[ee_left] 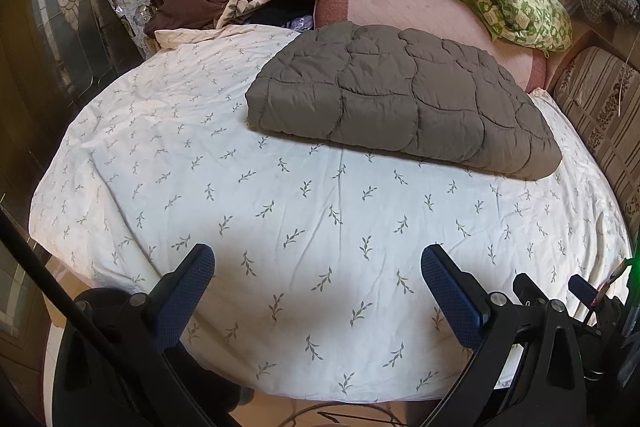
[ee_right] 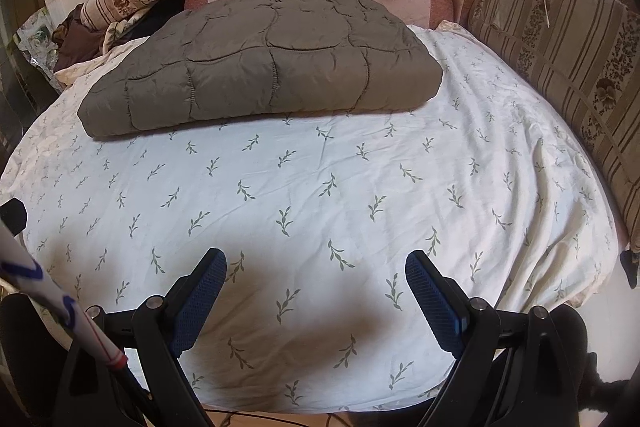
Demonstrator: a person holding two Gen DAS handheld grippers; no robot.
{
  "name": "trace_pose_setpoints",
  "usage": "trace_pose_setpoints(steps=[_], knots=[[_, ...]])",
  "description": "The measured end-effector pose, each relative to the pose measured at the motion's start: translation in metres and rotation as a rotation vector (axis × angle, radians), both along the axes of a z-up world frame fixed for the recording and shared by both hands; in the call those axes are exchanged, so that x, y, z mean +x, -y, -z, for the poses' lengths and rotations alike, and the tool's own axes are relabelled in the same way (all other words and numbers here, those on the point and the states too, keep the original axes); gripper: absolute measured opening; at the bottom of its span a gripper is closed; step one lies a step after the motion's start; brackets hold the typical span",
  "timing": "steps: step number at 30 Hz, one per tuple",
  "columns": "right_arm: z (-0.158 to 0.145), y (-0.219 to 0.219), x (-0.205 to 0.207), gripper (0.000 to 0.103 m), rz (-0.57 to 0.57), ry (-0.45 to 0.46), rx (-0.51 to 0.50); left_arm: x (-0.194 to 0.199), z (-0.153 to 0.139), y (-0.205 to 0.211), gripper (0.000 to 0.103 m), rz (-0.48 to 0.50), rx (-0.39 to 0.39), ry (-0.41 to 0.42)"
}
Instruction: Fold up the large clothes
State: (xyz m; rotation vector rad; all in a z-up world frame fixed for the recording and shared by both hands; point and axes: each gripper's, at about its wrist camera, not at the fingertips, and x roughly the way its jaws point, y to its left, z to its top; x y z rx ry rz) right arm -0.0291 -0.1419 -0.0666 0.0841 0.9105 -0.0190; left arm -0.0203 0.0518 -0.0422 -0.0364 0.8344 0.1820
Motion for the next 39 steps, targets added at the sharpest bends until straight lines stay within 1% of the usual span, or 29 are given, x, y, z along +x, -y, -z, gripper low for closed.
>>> trace_pose_setpoints(steps=[9, 12, 14, 16, 18, 21, 22, 24, 26, 27, 28, 30, 32, 34, 39], knots=[[-0.001, 0.005, 0.002, 0.094, 0.017, 0.001, -0.004, 0.005, 0.004, -0.003, 0.103, 0.01, -0.005, -0.017], [-0.01, 0.012, 0.01, 0.094, 0.028, 0.031, -0.004, 0.01, 0.007, -0.016, 0.103, 0.003, -0.052, -0.031], [-0.017, 0.017, 0.021, 0.094, 0.035, 0.058, 0.003, 0.013, 0.009, -0.026, 0.103, -0.024, -0.08, -0.04], [-0.027, 0.021, 0.042, 0.094, 0.034, 0.104, -0.003, 0.014, 0.012, -0.032, 0.103, -0.038, -0.094, -0.047], [-0.036, 0.023, 0.073, 0.094, 0.048, 0.161, -0.048, 0.014, 0.014, -0.033, 0.103, -0.039, -0.096, -0.054], [-0.032, 0.025, 0.126, 0.094, 0.07, 0.166, -0.08, 0.013, 0.013, -0.03, 0.103, -0.025, -0.085, -0.053], [-0.027, 0.027, 0.142, 0.094, 0.079, 0.158, -0.086, 0.013, 0.013, -0.029, 0.103, -0.018, -0.075, -0.053], [-0.012, 0.029, 0.176, 0.094, 0.089, 0.106, -0.11, 0.013, 0.012, -0.027, 0.103, -0.017, -0.059, -0.05], [0.01, 0.034, 0.203, 0.094, 0.093, 0.015, -0.134, 0.014, 0.011, -0.028, 0.103, -0.021, -0.049, -0.044], [0.02, 0.038, 0.211, 0.094, 0.094, -0.027, -0.119, 0.014, 0.01, -0.029, 0.103, -0.025, -0.05, -0.04], [0.023, 0.043, 0.213, 0.094, 0.099, -0.044, -0.091, 0.015, 0.01, -0.029, 0.103, -0.027, -0.053, -0.034], [0.016, 0.047, 0.205, 0.094, 0.112, -0.04, -0.054, 0.016, 0.009, -0.031, 0.103, -0.032, -0.061, -0.021], [0.003, 0.043, 0.189, 0.094, 0.088, -0.012, -0.057, 0.019, 0.009, -0.03, 0.103, -0.032, -0.068, -0.011], [-0.005, 0.035, 0.167, 0.094, 0.038, 0.005, -0.062, 0.019, 0.009, -0.028, 0.103, -0.022, -0.076, -0.006], [-0.012, 0.02, 0.113, 0.094, -0.008, 0.006, -0.119, 0.017, 0.009, -0.023, 0.103, -0.006, -0.062, -0.001]])
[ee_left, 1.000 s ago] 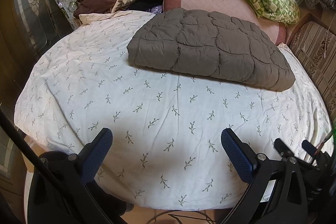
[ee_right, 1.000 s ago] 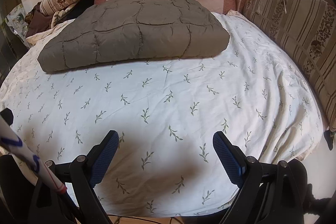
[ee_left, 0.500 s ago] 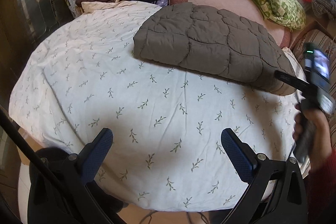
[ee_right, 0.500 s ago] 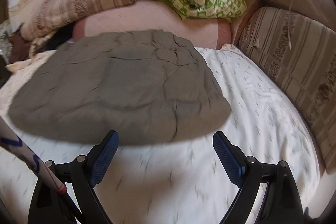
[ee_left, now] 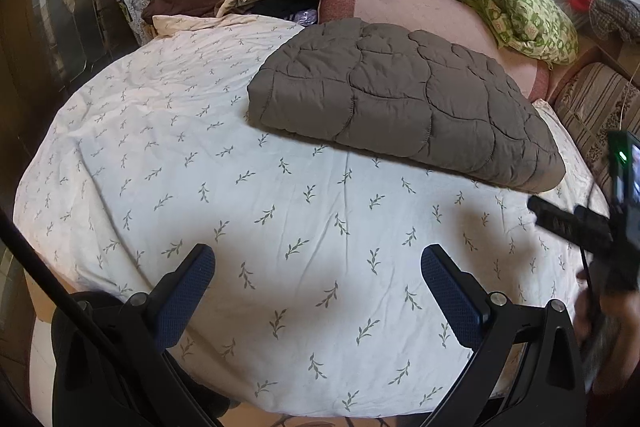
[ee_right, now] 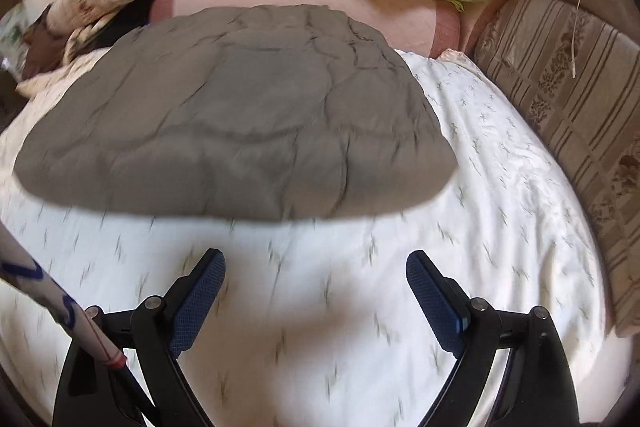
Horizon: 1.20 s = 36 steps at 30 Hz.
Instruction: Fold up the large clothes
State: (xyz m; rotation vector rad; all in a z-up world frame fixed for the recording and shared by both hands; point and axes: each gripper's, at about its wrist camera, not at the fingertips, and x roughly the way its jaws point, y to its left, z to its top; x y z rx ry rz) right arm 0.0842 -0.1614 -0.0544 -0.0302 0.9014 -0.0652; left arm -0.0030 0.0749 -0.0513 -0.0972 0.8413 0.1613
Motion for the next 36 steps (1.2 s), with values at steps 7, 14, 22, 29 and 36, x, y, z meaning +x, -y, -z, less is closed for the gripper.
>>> trace_pose_setpoints(steps=[7, 14, 22, 29, 36], knots=[[-0.011, -0.009, -0.051, 0.094, 0.0, 0.042, -0.026, -0.007, -0.006, 0.013, 0.103, 0.034, 0.01, 0.02], [-0.017, -0.012, -0.074, 0.095, 0.008, 0.049, -0.041, -0.014, -0.013, 0.026, 0.103, 0.062, 0.041, 0.047], [-0.023, -0.013, -0.087, 0.095, 0.029, 0.083, -0.081, -0.02, -0.018, 0.035, 0.103, 0.074, 0.075, 0.07], [-0.024, -0.014, -0.095, 0.095, 0.014, 0.085, -0.085, -0.023, -0.018, 0.041, 0.103, 0.084, 0.085, 0.073], [-0.021, -0.014, -0.1, 0.095, 0.015, 0.075, -0.076, -0.024, -0.016, 0.045, 0.103, 0.099, 0.082, 0.064]])
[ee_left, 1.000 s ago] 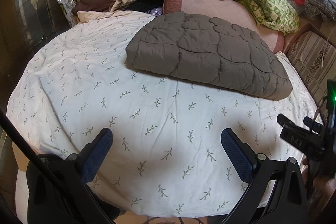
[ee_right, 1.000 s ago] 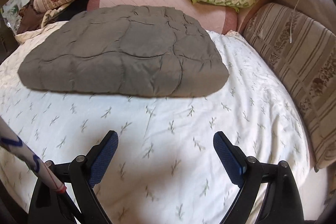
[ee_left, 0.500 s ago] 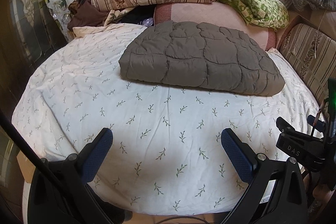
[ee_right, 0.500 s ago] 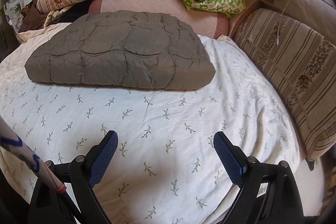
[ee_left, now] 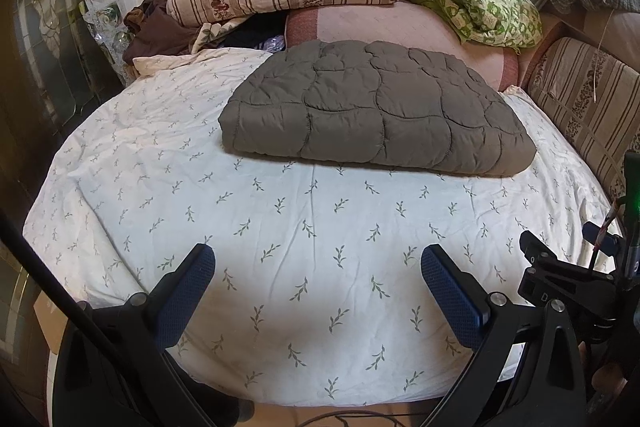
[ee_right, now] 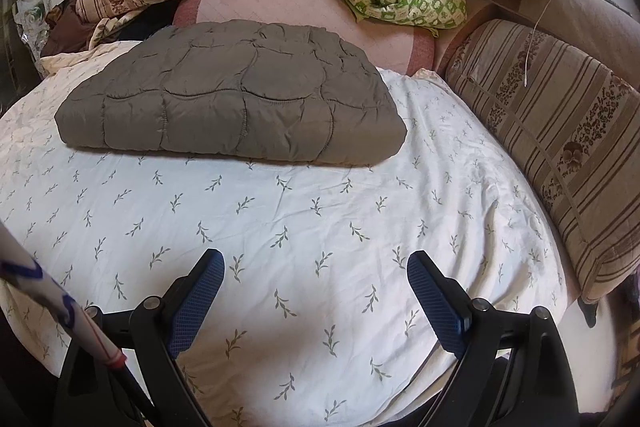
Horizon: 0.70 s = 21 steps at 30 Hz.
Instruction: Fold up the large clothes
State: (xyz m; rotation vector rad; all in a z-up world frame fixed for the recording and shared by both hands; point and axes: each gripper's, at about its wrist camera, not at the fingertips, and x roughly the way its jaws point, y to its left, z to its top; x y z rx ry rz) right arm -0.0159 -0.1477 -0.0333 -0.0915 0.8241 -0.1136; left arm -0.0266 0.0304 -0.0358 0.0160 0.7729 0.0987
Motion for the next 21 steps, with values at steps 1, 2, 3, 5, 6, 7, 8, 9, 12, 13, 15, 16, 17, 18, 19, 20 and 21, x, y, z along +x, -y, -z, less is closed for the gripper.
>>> trace_pose_setpoints(steps=[1, 2, 3, 5, 6, 7, 8, 9, 12, 13, 15, 16, 17, 18, 19, 20, 21], knots=[[0.001, 0.0, 0.0, 0.095, 0.001, -0.002, -0.001, 0.0, 0.0, 0.0, 0.103, 0.002, 0.0, -0.002], [0.001, 0.0, 0.0, 0.095, 0.003, -0.005, -0.003, 0.0, 0.001, 0.001, 0.103, 0.004, 0.001, -0.004], [0.002, 0.0, 0.0, 0.095, 0.005, -0.007, -0.003, 0.0, 0.001, 0.001, 0.103, 0.007, 0.002, -0.006], [0.003, 0.0, -0.002, 0.095, 0.011, -0.008, -0.007, 0.0, 0.002, 0.003, 0.103, 0.011, 0.006, -0.008], [0.003, 0.0, -0.002, 0.095, 0.012, -0.008, -0.01, 0.0, 0.003, 0.004, 0.103, 0.013, 0.009, -0.007], [0.003, 0.0, -0.003, 0.095, 0.012, -0.007, -0.011, 0.0, 0.003, 0.004, 0.103, 0.014, 0.013, -0.006], [0.003, -0.001, -0.003, 0.095, 0.011, -0.007, -0.012, -0.001, 0.003, 0.005, 0.103, 0.015, 0.02, -0.002], [0.003, -0.001, -0.004, 0.095, 0.011, -0.007, -0.011, -0.001, 0.003, 0.006, 0.103, 0.016, 0.026, 0.002], [0.005, -0.002, -0.005, 0.095, 0.006, -0.012, -0.008, -0.001, 0.004, 0.008, 0.103, 0.022, 0.031, 0.001], [0.006, -0.002, -0.005, 0.095, 0.005, -0.016, -0.008, 0.0, 0.005, 0.008, 0.103, 0.022, 0.031, 0.0], [0.008, -0.003, -0.004, 0.095, 0.002, -0.025, -0.007, 0.0, 0.005, 0.008, 0.103, 0.024, 0.028, -0.002], [0.01, -0.003, -0.004, 0.095, 0.0, -0.028, -0.006, 0.0, 0.006, 0.008, 0.103, 0.023, 0.028, -0.004], [0.011, -0.003, -0.003, 0.095, -0.002, -0.031, -0.005, 0.0, 0.007, 0.008, 0.103, 0.022, 0.029, -0.006], [0.011, -0.002, -0.003, 0.095, -0.004, -0.034, -0.002, 0.001, 0.008, 0.008, 0.103, 0.021, 0.028, -0.01], [0.012, -0.002, -0.003, 0.095, -0.005, -0.038, 0.0, 0.002, 0.009, 0.008, 0.103, 0.019, 0.027, -0.014], [0.013, -0.002, -0.002, 0.095, -0.005, -0.04, 0.001, 0.002, 0.01, 0.007, 0.103, 0.017, 0.025, -0.019], [0.014, -0.002, -0.002, 0.095, -0.004, -0.044, 0.002, 0.003, 0.011, 0.006, 0.103, 0.015, 0.023, -0.024]])
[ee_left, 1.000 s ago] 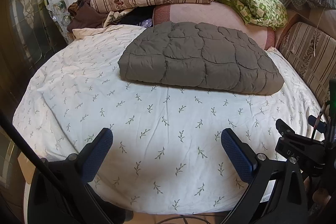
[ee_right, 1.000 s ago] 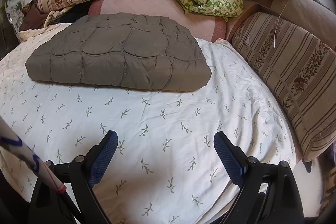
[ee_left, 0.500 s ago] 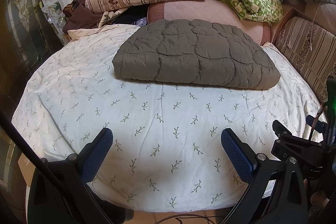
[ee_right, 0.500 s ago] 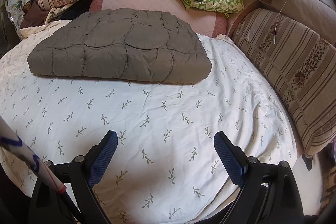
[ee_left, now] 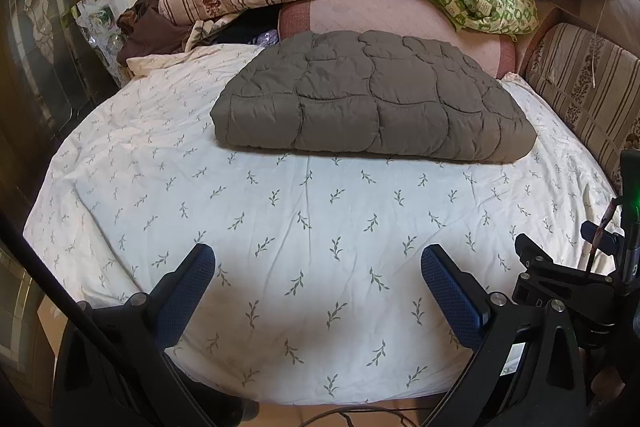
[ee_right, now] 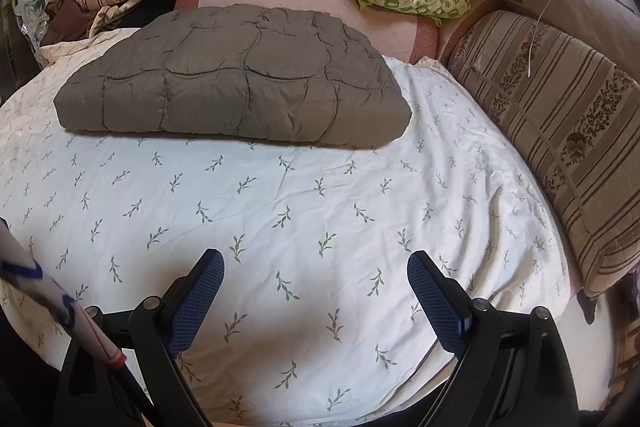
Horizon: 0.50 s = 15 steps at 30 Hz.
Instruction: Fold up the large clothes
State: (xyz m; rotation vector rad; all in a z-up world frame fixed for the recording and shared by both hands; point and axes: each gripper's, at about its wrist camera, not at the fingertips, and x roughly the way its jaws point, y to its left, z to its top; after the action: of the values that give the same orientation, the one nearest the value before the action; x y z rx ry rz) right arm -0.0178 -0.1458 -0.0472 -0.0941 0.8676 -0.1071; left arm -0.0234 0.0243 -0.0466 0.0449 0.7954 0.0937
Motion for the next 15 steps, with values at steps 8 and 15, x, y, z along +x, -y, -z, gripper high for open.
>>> trace_pose_setpoints(steps=[8, 15], knots=[[0.0044, 0.0002, 0.0011, 0.095, 0.002, -0.024, 0.021, 0.0029, 0.006, -0.0065, 0.103, -0.025, -0.003, -0.015], [0.0068, -0.0039, 0.0, 0.095, -0.008, -0.037, 0.026, 0.0036, 0.0066, -0.0095, 0.103, -0.033, -0.011, -0.019]])
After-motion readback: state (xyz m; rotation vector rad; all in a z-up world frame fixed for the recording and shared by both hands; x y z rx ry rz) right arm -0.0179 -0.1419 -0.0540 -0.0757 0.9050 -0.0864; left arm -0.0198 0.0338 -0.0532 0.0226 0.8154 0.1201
